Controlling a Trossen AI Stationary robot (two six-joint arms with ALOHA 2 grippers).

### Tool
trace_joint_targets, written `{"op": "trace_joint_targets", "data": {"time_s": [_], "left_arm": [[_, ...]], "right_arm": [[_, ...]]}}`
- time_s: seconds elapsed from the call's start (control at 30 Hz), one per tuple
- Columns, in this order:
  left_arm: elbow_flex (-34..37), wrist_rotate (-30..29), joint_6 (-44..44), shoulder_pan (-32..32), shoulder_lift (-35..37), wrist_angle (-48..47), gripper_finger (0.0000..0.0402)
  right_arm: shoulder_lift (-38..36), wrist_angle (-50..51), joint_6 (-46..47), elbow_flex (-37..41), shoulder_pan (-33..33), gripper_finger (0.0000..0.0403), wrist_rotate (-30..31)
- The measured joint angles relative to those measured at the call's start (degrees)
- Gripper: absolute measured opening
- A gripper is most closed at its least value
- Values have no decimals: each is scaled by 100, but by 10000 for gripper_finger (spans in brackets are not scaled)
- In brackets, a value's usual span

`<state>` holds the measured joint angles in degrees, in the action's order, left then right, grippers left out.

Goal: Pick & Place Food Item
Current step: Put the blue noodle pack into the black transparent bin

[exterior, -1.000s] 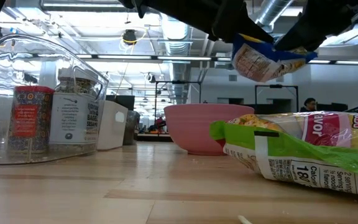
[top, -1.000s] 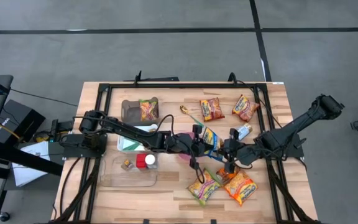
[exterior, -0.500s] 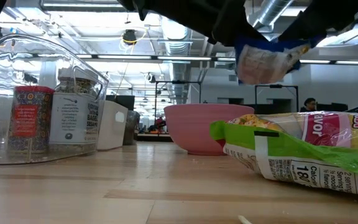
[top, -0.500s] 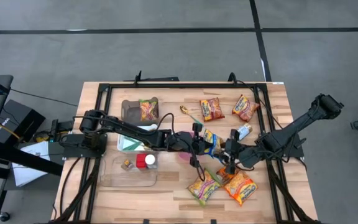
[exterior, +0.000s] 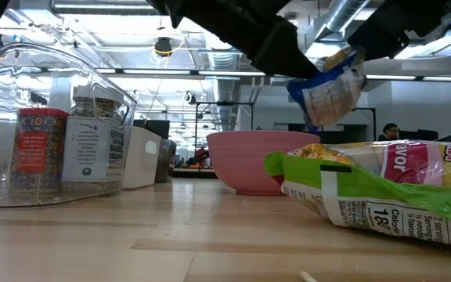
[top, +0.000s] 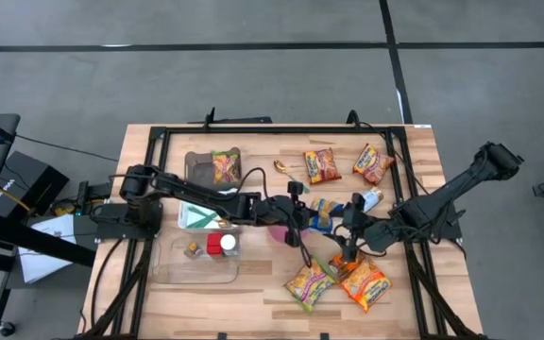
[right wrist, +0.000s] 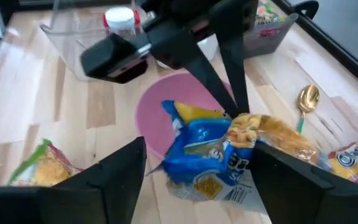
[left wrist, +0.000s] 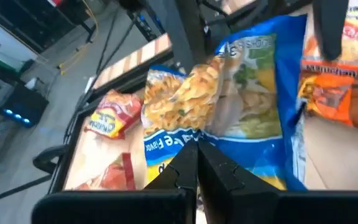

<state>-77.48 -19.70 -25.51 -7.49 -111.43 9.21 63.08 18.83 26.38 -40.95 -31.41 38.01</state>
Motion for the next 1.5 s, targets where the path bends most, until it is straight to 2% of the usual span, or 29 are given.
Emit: {"op": "trace_joint_targets", "data": {"time_s": [0.23, 0.37, 0.53, 0.77, 0.9, 1.23, 1.4, 1.5], "left_arm": [[-1, -83, -137, 7, 330, -76, 1], [-3, -125, -166, 7, 653, -357, 1], [-5, -567, -260, 10, 1132, -1077, 1], [66, -839, -225, 264, 1989, -2533, 0], [577, -831, -97, 584, 2702, -2769, 0], [2435, -638, 422, 1343, 4738, -2747, 0], [3397, -652, 636, 1605, 5358, -2518, 0], [3922, -902, 747, 1815, 5573, -2171, 0]], "right_arm": [[-347, 43, -25, -127, -376, 271, -4], [-596, 106, -28, -127, -744, 271, 266], [-802, 293, 62, -131, -1123, 272, 630], [-849, 342, 63, -131, -1326, 272, 858], [-847, 362, 62, -129, -1315, 272, 858], [-845, 409, 62, -120, -1306, 272, 860], [-836, 434, 162, -120, -1310, 272, 860], [-834, 445, 171, -120, -1308, 272, 863]]}}
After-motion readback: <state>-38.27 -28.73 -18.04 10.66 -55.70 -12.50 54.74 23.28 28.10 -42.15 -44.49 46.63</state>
